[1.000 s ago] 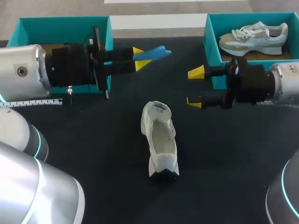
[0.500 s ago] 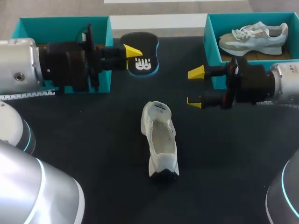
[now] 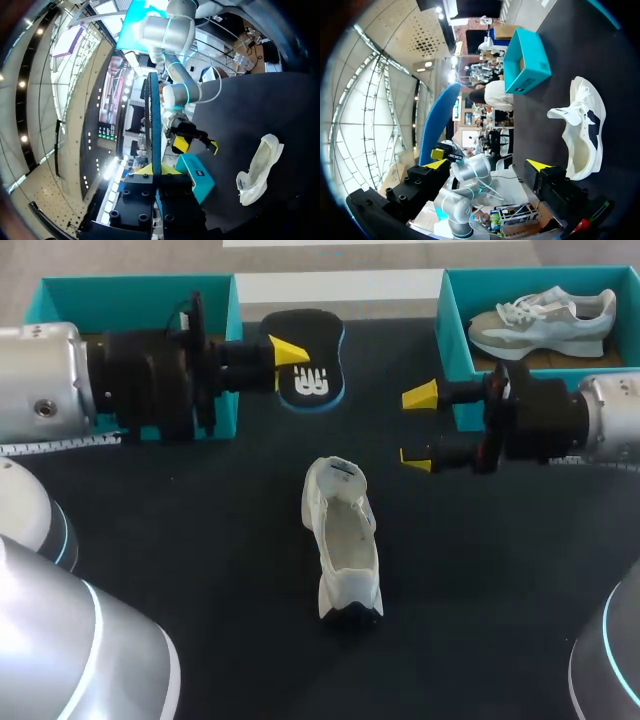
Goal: Take the shoe out of the shoebox, open the shoe tongue, remove and reinsert the insole, then place the shoe into the shoebox
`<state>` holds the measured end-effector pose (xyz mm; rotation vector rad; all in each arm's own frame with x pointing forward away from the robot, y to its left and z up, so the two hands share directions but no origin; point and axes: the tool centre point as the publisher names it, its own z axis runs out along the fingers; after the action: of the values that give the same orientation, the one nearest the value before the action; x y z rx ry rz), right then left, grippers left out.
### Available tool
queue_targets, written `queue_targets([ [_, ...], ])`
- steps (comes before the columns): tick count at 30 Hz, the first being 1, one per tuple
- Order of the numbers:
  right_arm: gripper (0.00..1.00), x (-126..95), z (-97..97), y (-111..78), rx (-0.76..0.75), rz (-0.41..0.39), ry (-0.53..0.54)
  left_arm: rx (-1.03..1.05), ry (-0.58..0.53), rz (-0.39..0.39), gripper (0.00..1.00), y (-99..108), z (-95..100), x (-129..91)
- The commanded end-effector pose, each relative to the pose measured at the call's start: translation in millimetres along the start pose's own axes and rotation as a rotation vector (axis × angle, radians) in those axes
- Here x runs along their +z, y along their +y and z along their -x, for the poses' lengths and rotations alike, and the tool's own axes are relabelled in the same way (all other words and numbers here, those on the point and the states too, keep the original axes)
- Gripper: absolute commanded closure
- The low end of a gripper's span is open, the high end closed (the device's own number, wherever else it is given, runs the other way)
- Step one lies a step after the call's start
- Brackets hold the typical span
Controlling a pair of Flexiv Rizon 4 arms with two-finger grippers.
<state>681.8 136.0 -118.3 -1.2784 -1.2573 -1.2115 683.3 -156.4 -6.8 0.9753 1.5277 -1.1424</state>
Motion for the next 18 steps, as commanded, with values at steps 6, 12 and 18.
queue_targets([
  [6,0.0,1.8,0.8,0.4,0.001,0.0,-0.001,0.187,0.0,-0.016,1.0,16.9,-23.4,-2.4],
  [12,0.0,1.8,0.8,0.4,0.001,0.0,-0.001,0.214,0.034,0.0,1.0,18.7,-52.3,-1.2],
  [18,0.0,1.8,0.8,0.4,0.001,0.0,-0.001,0.208,0.051,-0.008,1.0,22.8,-84.0,1.5],
])
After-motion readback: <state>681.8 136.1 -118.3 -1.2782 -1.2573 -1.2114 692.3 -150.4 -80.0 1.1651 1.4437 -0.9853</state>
